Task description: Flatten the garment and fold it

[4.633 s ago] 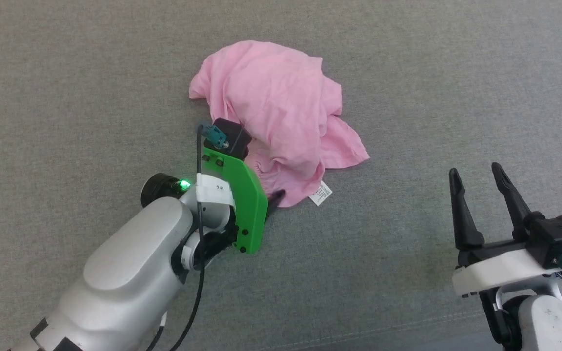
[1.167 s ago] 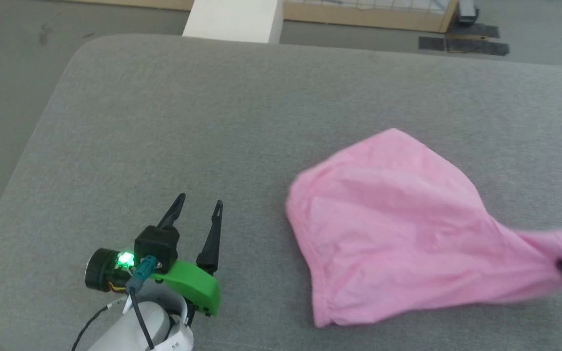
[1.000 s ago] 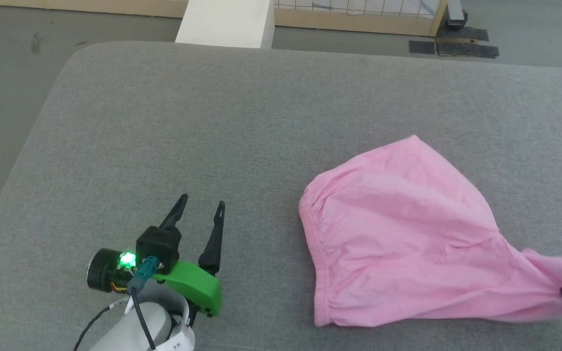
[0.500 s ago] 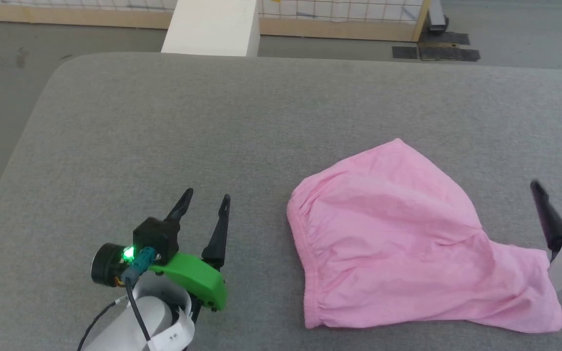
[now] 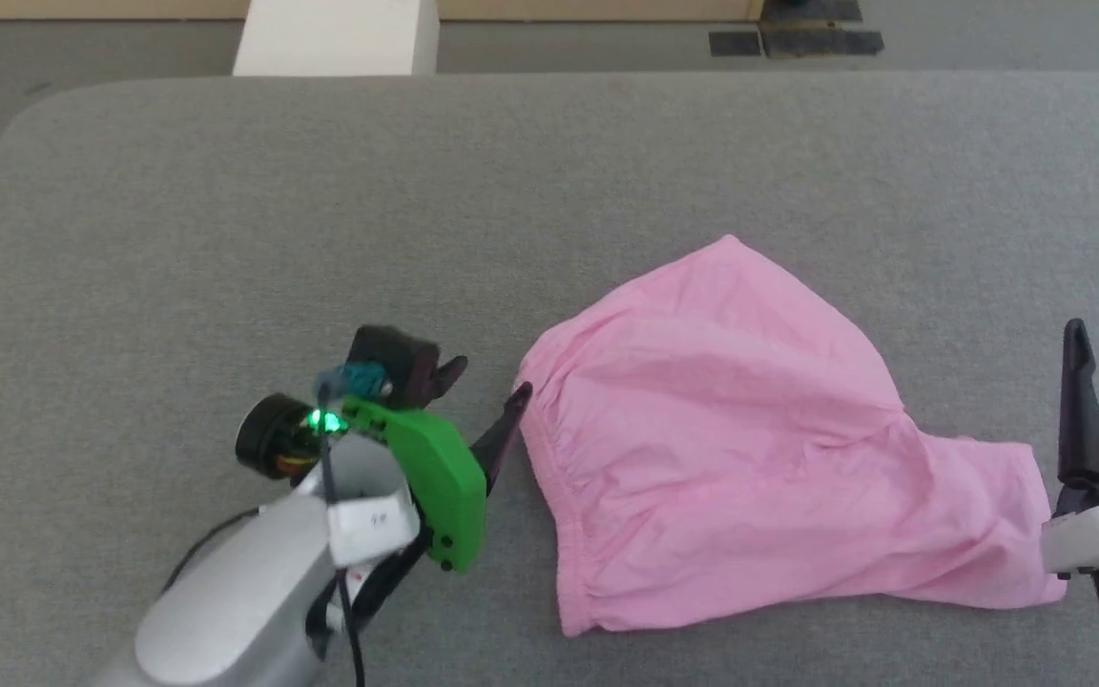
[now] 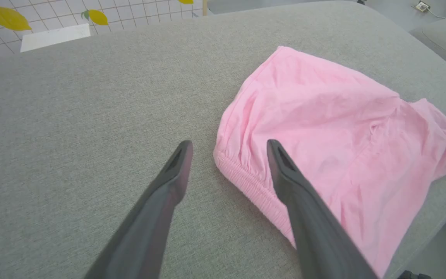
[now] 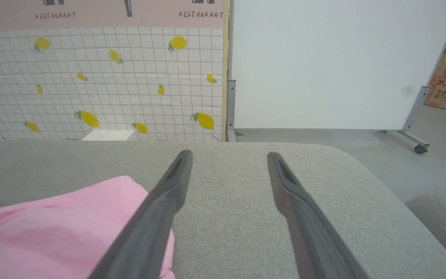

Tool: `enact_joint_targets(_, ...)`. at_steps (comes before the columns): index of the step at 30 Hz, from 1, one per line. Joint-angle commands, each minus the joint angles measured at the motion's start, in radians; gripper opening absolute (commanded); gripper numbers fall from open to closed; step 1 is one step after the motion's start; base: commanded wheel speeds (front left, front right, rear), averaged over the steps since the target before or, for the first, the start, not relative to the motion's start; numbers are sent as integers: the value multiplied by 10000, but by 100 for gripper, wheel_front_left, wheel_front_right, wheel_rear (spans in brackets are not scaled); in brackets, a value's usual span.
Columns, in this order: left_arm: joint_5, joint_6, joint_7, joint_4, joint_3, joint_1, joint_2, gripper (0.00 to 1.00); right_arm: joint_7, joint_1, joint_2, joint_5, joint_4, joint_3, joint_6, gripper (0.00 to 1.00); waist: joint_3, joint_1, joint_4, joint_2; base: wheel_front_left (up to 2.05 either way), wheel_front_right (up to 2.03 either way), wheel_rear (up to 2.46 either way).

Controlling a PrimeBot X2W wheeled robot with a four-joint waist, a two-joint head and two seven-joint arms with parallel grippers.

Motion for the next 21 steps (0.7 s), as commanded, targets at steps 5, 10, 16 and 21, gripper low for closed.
enact_joint_targets(5, -580, -460, 2040, 294, -138, -1490, 190, 100, -276, -238, 192, -269, 32, 46, -15, 100, 963, 0, -735, 0, 0, 0, 0)
enact_joint_targets(10, -1097, -900, 3462, 834, -288, -2341, 215, 100, -489, -501, 395, -384, 173, 20, -15, 100, 1479, 0, -1097, 0, 0, 0, 0)
enact_joint_targets(16, -1038, -1020, 4135, 1515, -400, -2956, 376, 100, -742, -593, 598, -491, 428, 11, -15, 100, 1951, 0, -1361, 0, 0, 0, 0)
enact_joint_targets(21, -994, -1170, 4488, 2010, -612, -3077, 475, 100, -900, -654, 685, -518, 539, 38, -15, 100, 2210, 0, -1427, 0, 0, 0, 0)
